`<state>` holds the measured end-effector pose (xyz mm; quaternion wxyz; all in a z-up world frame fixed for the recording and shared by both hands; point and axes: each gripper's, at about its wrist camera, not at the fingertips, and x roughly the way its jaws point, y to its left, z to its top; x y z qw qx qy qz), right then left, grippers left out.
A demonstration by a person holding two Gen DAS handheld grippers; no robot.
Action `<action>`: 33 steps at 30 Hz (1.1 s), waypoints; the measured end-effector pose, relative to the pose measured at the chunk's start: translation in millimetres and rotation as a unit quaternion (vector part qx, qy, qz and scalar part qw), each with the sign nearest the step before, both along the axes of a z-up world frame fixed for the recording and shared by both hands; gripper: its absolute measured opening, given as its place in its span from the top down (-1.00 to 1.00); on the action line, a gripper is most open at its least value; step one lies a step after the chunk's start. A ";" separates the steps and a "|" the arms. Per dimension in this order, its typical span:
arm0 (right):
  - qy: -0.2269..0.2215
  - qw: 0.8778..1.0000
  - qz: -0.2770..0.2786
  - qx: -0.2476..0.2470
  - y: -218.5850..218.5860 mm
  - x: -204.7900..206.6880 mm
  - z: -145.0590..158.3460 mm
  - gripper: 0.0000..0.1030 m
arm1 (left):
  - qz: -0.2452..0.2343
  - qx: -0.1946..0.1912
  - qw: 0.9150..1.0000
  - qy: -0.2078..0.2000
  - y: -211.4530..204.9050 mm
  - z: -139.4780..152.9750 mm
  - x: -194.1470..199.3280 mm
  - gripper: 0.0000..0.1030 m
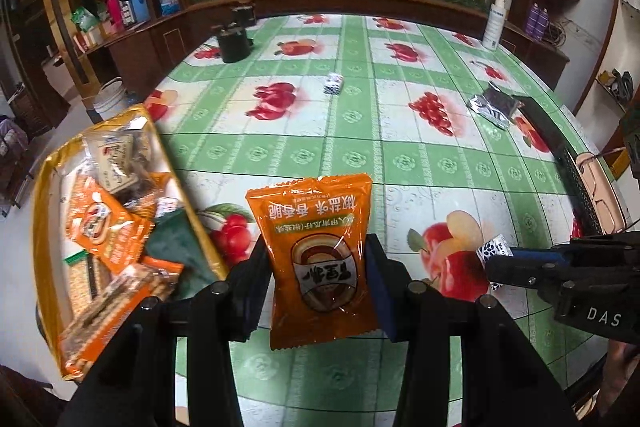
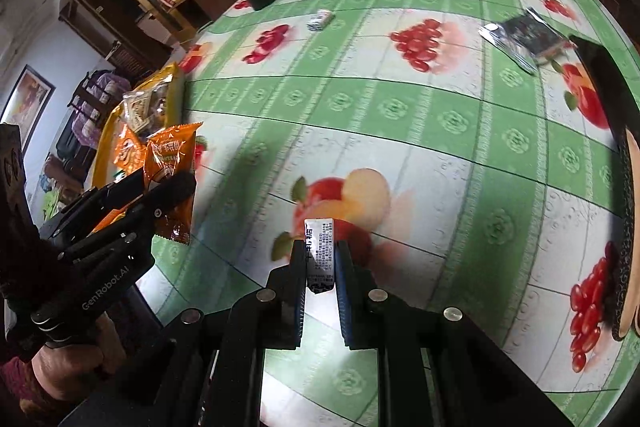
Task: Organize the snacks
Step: 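Carry the orange pouch in the left tool while the right tool carries the white wrapped candy toward the tray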
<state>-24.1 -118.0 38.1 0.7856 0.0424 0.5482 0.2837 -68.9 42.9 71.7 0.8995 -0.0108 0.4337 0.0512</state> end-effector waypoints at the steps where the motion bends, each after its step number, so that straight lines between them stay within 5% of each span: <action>1: -0.002 1.000 0.003 0.001 2.6 0.0 1.4 0.72 | 0.003 0.001 1.000 -0.002 1.9 1.7 -1.5 0.14; 33: -0.041 0.987 0.150 0.032 124.4 -6.9 39.3 0.71 | 0.162 0.007 0.986 -0.035 108.6 27.5 -69.0 0.14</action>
